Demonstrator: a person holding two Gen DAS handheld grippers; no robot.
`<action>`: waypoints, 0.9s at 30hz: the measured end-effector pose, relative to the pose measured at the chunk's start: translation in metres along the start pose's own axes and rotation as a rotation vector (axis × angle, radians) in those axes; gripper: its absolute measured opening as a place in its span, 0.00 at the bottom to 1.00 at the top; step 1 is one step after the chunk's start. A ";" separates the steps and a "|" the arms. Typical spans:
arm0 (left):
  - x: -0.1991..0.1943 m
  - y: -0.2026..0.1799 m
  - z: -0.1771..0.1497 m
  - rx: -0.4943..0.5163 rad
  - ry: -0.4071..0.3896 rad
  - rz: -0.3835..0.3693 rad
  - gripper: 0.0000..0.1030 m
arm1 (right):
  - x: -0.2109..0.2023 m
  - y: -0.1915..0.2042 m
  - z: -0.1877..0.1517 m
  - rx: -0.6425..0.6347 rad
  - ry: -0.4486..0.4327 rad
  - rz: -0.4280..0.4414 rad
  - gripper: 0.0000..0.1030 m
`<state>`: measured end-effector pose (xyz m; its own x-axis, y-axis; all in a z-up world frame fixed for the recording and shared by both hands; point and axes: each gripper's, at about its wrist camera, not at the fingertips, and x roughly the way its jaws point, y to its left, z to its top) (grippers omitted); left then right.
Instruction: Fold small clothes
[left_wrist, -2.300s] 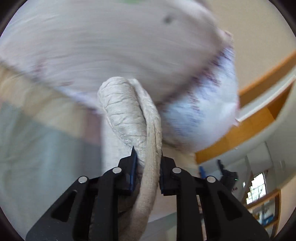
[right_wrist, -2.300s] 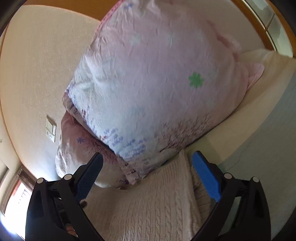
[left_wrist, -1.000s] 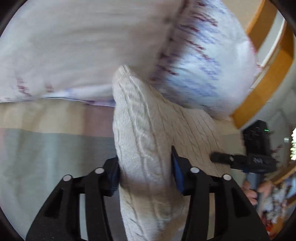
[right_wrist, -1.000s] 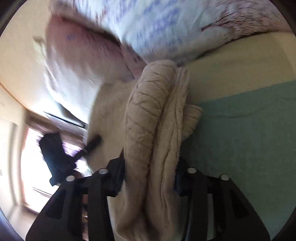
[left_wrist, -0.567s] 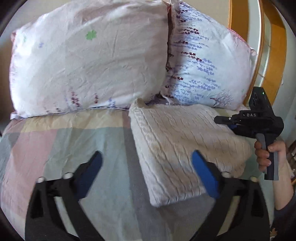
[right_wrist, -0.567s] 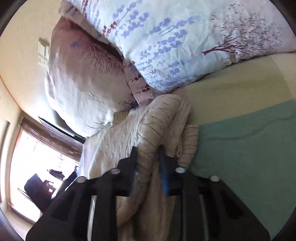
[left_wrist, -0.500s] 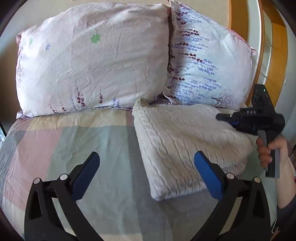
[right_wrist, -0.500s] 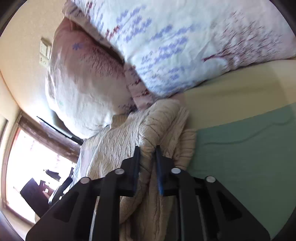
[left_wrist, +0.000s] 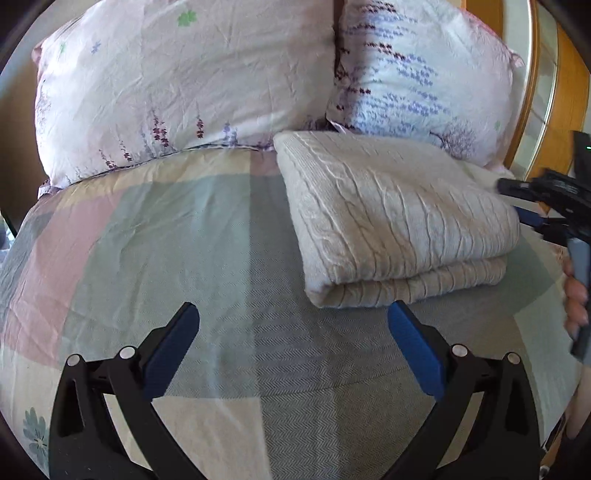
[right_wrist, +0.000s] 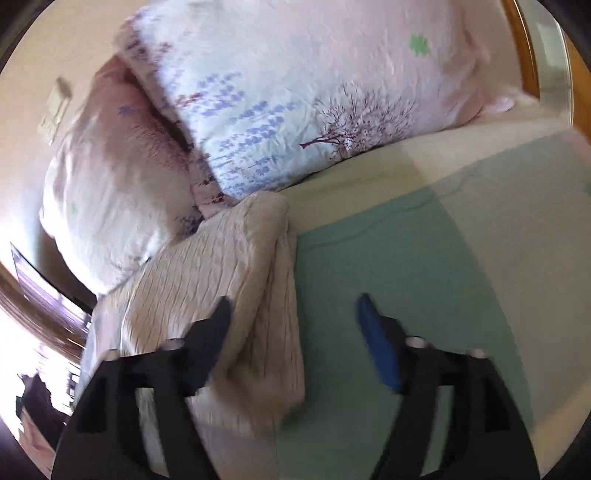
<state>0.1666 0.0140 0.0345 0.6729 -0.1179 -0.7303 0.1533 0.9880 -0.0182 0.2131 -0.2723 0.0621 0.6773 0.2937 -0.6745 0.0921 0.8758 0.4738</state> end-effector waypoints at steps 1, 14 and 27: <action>0.003 -0.004 0.000 0.020 0.018 0.013 0.98 | -0.010 0.006 -0.014 -0.038 -0.004 0.002 0.88; 0.026 -0.010 -0.006 0.039 0.142 0.033 0.98 | 0.017 0.069 -0.091 -0.365 0.153 -0.267 0.94; 0.026 -0.010 -0.007 0.040 0.143 0.034 0.98 | 0.016 0.067 -0.088 -0.367 0.165 -0.318 0.99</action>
<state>0.1777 0.0013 0.0112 0.5691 -0.0658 -0.8196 0.1629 0.9861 0.0340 0.1662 -0.1750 0.0332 0.5308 0.0219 -0.8472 -0.0074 0.9997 0.0213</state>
